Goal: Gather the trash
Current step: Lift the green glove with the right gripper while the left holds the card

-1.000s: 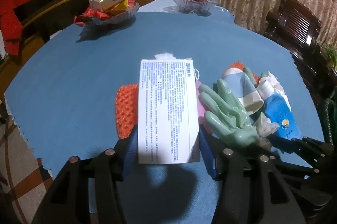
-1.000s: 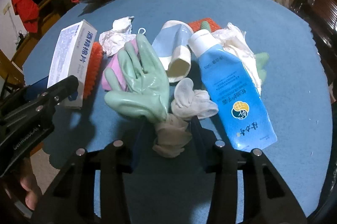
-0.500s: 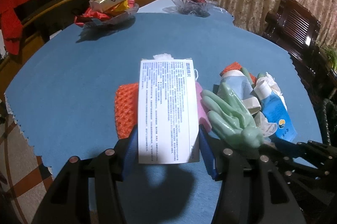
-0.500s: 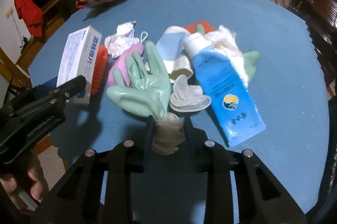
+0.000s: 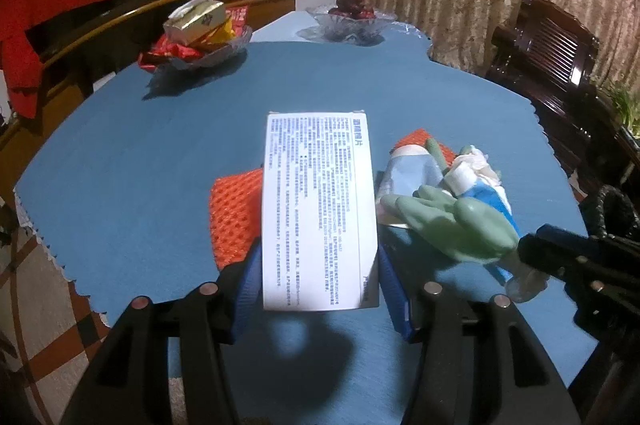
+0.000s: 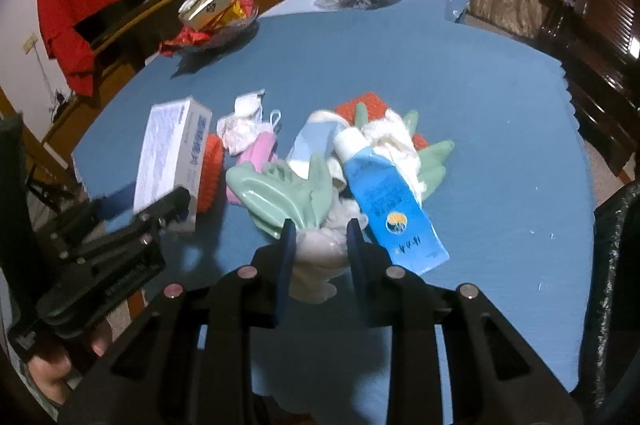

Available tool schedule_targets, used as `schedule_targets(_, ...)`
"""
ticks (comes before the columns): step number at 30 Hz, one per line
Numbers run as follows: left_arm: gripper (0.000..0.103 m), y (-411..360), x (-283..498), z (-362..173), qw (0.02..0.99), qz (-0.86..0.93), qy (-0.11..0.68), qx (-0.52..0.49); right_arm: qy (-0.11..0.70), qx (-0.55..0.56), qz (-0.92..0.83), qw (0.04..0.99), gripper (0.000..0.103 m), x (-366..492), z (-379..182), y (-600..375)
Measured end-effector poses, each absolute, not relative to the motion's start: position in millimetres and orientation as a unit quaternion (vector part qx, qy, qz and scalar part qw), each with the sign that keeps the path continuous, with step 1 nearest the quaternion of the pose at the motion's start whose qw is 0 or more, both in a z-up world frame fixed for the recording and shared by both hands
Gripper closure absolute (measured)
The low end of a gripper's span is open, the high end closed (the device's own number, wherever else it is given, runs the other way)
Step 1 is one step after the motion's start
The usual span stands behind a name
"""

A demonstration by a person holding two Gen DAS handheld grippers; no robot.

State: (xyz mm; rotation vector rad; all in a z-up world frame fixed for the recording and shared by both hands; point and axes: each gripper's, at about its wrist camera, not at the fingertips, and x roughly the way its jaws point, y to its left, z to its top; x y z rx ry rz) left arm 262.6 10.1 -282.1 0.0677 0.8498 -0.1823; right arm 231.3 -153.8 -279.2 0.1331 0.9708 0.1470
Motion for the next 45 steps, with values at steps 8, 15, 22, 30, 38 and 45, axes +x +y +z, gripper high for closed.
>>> schedule_targets(8,0.049,11,260,-288,0.905,-0.083,0.416,0.035,0.501,0.039,0.076,0.861,0.069,216,-317,-151)
schedule_targets(15,0.049,19,262,-301,0.900,-0.078,0.427,0.039,0.501,0.024,0.085,0.861,0.056,224,-328,-136)
schedule_targets(22,0.049,26,251,-306,0.898,-0.076,0.430,0.049,0.502,0.002,0.074,0.861,0.045,242,-345,-128)
schedule_targets(30,0.049,32,246,-312,0.894,-0.075,0.439,0.044,0.513,-0.025,0.065,0.856,0.064,252,-353,-127)
schedule_targets(38,0.049,26,242,-308,0.895,-0.081,0.437,0.046,0.513,-0.016,0.088,0.853,0.094,242,-342,-125)
schedule_targets(45,0.049,19,234,-298,0.898,-0.085,0.429,0.049,0.491,0.016,0.095,0.866,0.095,226,-310,-135)
